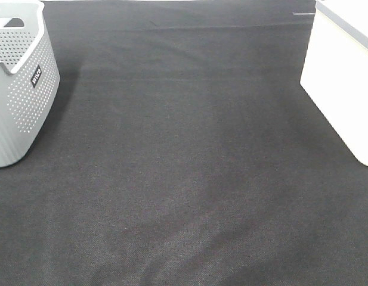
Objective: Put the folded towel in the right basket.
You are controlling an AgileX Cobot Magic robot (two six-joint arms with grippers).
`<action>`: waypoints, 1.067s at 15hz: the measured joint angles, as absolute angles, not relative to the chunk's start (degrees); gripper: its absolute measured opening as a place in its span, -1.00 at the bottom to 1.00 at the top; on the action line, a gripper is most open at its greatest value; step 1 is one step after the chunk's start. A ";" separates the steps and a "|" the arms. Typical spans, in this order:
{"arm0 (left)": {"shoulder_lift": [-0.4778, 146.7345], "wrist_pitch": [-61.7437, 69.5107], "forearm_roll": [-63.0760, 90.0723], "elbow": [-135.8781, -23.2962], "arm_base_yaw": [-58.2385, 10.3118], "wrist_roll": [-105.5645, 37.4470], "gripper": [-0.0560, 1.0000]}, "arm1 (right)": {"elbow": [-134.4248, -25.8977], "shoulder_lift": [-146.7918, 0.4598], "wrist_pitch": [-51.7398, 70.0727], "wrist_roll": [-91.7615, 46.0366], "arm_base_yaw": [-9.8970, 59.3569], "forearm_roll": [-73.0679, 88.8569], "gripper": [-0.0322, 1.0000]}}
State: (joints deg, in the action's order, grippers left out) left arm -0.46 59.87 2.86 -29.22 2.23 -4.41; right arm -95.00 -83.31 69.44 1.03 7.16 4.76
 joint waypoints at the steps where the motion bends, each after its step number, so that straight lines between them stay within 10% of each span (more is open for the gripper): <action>1: -0.46 59.87 2.86 -29.22 2.23 -4.41 0.97 | -86.46 -75.69 69.44 2.52 9.34 4.81 0.94; 7: -0.46 59.87 2.81 -29.22 2.23 -4.41 0.97 | -41.48 -33.12 67.49 3.61 11.34 7.05 0.94; 16: -0.46 59.87 2.81 -29.22 2.23 -4.41 0.97 | -27.16 0.17 65.60 -7.62 11.40 4.70 0.93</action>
